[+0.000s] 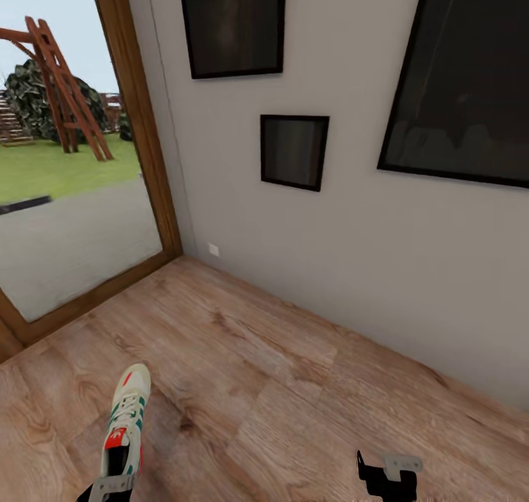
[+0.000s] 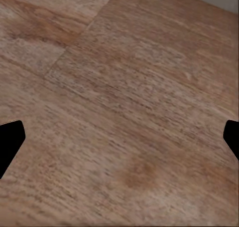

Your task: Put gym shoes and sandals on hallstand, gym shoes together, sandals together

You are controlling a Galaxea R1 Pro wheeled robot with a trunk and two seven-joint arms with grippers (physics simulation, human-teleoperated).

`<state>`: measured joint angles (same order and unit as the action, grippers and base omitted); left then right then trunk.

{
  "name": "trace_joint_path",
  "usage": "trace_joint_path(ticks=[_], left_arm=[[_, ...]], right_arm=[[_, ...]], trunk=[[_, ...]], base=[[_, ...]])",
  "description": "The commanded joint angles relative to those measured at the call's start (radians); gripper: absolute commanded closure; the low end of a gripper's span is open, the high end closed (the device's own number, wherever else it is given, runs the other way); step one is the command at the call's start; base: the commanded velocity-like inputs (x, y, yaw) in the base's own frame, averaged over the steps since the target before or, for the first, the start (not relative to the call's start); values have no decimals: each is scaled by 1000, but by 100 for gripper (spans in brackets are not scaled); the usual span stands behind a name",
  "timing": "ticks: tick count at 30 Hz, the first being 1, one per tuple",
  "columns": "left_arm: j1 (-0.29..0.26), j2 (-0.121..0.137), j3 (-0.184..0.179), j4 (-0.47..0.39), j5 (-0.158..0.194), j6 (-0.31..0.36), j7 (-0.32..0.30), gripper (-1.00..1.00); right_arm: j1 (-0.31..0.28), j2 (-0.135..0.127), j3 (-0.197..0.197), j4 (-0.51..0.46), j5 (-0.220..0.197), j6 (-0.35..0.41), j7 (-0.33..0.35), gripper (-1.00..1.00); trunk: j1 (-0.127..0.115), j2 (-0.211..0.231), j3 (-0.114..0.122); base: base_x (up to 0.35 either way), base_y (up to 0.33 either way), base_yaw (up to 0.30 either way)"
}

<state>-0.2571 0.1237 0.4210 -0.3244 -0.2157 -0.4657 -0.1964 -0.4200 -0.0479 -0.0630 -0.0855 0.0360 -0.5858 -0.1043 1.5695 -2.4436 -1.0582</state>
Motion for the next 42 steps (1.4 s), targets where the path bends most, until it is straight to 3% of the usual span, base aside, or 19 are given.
trace_joint_path(ticks=[1,42], left_arm=[[-1,0,8,1,-8,-4,-6,100],[-1,-5,9,10,-7,-4,-6,100]], right_arm=[[-1,0,-6,1,3,-3,0,-100],[-1,0,-6,1,2,-3,0,-100]], trunk=[[0,0,-1],[0,0,-1]], base=[[0,0,-276],[0,0,-277]])
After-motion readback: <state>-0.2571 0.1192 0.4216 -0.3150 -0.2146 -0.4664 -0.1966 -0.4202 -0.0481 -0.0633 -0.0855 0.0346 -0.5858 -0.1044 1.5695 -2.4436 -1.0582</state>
